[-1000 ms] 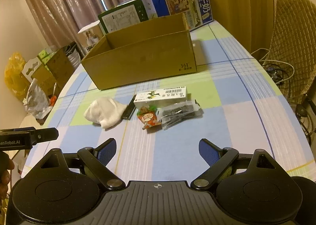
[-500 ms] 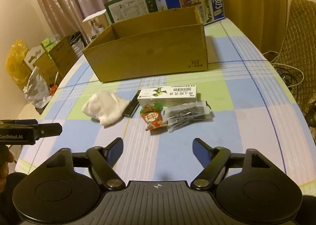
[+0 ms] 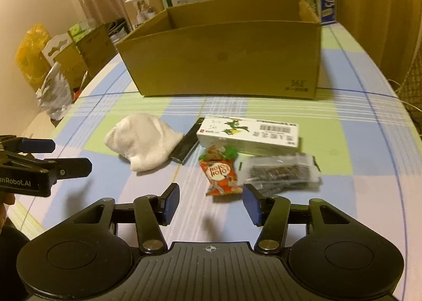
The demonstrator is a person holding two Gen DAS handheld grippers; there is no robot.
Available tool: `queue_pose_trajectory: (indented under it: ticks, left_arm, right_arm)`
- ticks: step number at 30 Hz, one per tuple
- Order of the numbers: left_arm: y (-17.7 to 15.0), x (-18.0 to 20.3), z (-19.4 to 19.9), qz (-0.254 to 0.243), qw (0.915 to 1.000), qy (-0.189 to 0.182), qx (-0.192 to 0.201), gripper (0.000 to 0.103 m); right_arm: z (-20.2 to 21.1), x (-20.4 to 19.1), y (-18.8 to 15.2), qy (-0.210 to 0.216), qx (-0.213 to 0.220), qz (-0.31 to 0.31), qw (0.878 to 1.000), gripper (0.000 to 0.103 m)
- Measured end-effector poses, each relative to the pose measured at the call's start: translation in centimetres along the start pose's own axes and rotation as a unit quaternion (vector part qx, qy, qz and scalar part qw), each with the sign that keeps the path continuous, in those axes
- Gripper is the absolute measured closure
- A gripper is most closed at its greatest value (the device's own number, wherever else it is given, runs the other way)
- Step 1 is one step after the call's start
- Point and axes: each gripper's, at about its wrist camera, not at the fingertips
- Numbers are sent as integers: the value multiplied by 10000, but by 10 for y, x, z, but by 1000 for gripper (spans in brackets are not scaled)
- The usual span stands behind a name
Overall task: Organize objects
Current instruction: 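Lower the right tool onto the orange candy packet and close it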
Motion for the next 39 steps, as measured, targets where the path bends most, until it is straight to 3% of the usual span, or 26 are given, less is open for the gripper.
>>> queue_pose_trajectory:
  ticks: [9, 19, 24, 31, 39]
  left_arm:
    - [7, -6, -23, -19, 10000, -51, -60, 2]
    - [11, -6, -35, -17, 9999, -150, -69, 2]
    - [12, -7, -39, -82, 9996, -259, -63, 2]
    - [18, -3, -54, -373, 9985, -408, 9, 2]
    - [35, 9, -81, -698, 9960, -565, -20, 18]
  right_arm:
    - [-42, -1, 10, 8, -171, 213, 9996, 56]
    - [-59, -7, 5, -339, -202, 644, 9971, 56]
    - [-54, -10, 0, -353, -248, 624, 9971, 76]
    - [-47, -11, 1, -388, -115, 360, 9985, 79]
    - [-41, -8, -1, -393, -155, 202, 9989, 79]
Point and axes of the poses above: each gripper's, at about its wrist camera, not at the fingertips, and z roughly against the way its jaws point, x to its right, y to its top, and after that the axes turned 5 degrees about -z, right-handed
